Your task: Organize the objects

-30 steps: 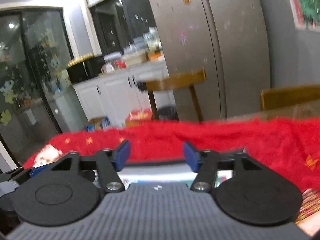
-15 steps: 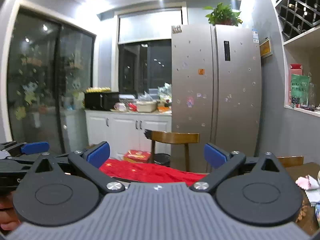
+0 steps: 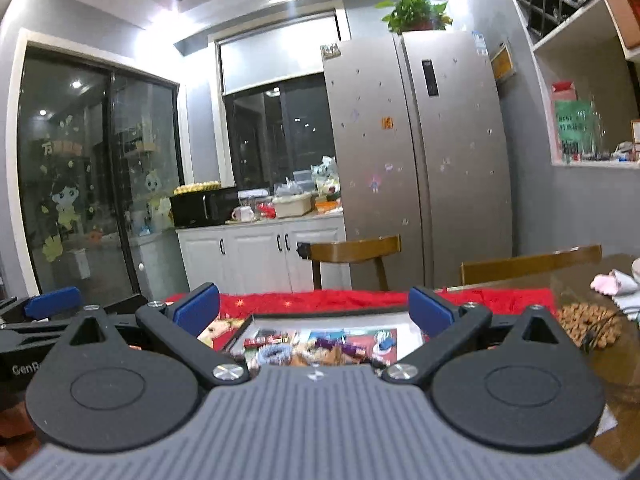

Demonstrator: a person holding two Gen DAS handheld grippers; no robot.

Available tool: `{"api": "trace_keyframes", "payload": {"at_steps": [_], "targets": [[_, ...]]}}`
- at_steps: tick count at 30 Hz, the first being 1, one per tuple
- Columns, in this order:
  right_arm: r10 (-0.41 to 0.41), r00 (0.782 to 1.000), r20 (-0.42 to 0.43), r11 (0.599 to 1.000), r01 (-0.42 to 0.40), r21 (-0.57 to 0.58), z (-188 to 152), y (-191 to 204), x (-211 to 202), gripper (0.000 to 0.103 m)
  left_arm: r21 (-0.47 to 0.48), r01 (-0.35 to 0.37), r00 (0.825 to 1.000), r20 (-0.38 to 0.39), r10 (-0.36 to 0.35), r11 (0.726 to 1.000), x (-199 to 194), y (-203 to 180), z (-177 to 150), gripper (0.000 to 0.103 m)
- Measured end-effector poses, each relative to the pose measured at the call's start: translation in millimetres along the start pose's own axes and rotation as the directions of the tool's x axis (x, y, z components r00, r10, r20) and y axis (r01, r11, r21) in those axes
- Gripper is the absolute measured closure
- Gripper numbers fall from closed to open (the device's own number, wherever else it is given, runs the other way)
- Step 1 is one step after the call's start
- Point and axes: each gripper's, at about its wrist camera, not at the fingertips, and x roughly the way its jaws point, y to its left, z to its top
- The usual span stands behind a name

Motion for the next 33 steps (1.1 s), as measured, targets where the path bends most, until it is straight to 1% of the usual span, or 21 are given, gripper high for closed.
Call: {"api": "trace_keyframes", "payload": {"at_steps": [4, 6, 7, 8, 9, 10, 11, 12, 13, 15, 18, 22, 25, 29, 33], "targets": [[-0.019, 1.0, -0.003, 1.0, 0.019, -0.001, -30, -3, 12, 0.0, -0.033, 0.017, 1.0, -0.008, -0.017, 0.999, 15, 7, -43, 0.006], [-0.058, 0.998, -0.001, 0.998, 0.058, 0.007, -50, -5, 19, 0.0, -0.049, 0.001, 1.0, -0.001, -0.001, 0.999, 24, 11, -68, 0.006], [-0.09, 0.996, 0.004, 0.996, 0.09, 0.026, -61, -8, 21, 0.0, -0.049, -0.025, 0.999, -0.033, 0.023, 0.998, 30, 14, -78, 0.006], [-0.122, 0.992, 0.019, 0.991, 0.121, 0.058, -73, -11, 23, 0.0, -0.04, -0.029, 0.997, -0.074, 0.026, 0.999, 36, 16, -86, 0.006], [-0.156, 0.988, 0.016, 0.984, 0.153, 0.092, -82, -15, 26, 0.0, -0.028, -0.007, 0.996, -0.091, 0.004, 1.0, 42, 18, -93, 0.006], [-0.19, 0.98, -0.056, 0.974, 0.195, 0.119, -86, -17, 31, 0.0, -0.019, -0.006, 0.995, -0.104, 0.004, 1.0, 46, 19, -100, 0.006], [-0.164, 0.98, -0.117, 0.975, 0.179, 0.135, -88, -21, 37, 0.0, -0.007, -0.019, 0.992, -0.126, 0.018, 1.0, 50, 20, -104, 0.006], [-0.121, 0.984, -0.13, 0.979, 0.139, 0.148, -93, -26, 39, 0.0, 0.01, -0.02, 0.989, -0.149, 0.022, 1.0, 55, 19, -108, 0.006], [-0.107, 0.982, -0.154, 0.979, 0.131, 0.156, -98, -29, 43, 0.0, 0.022, -0.019, 0.986, -0.165, 0.023, 1.0, 58, 19, -113, 0.006], [-0.13, 0.97, -0.207, 0.978, 0.16, 0.136, -103, -31, 51, 0.0, 0.026, -0.032, 0.984, -0.174, 0.037, 0.999, 61, 19, -123, 0.006], [-0.159, 0.95, -0.267, 0.973, 0.196, 0.121, -112, -35, 61, 0.0, 0.057, -0.021, 0.971, -0.236, 0.034, 0.998, 74, 15, -124, 0.006], [-0.154, 0.932, -0.328, 0.977, 0.193, 0.088, -121, -29, 65, 0.0, 0.015, -0.042, 0.964, -0.261, 0.044, 0.999, 82, 22, -123, 0.006], [-0.151, 0.933, -0.327, 0.981, 0.181, 0.063, -126, -22, 67, 0.0, 0.008, -0.056, 0.959, -0.279, 0.056, 0.998, 84, 25, -123, 0.006], [-0.183, 0.937, -0.296, 0.982, 0.191, -0.002, -127, -9, 62, 0.0, 0.006, -0.064, 0.954, -0.292, 0.063, 0.998, 85, 25, -124, 0.006], [-0.196, 0.937, -0.288, 0.98, 0.198, -0.025, -126, -6, 62, 0.0, 0.008, -0.071, 0.944, -0.321, 0.07, 0.997, 90, 25, -123, 0.006]]}}
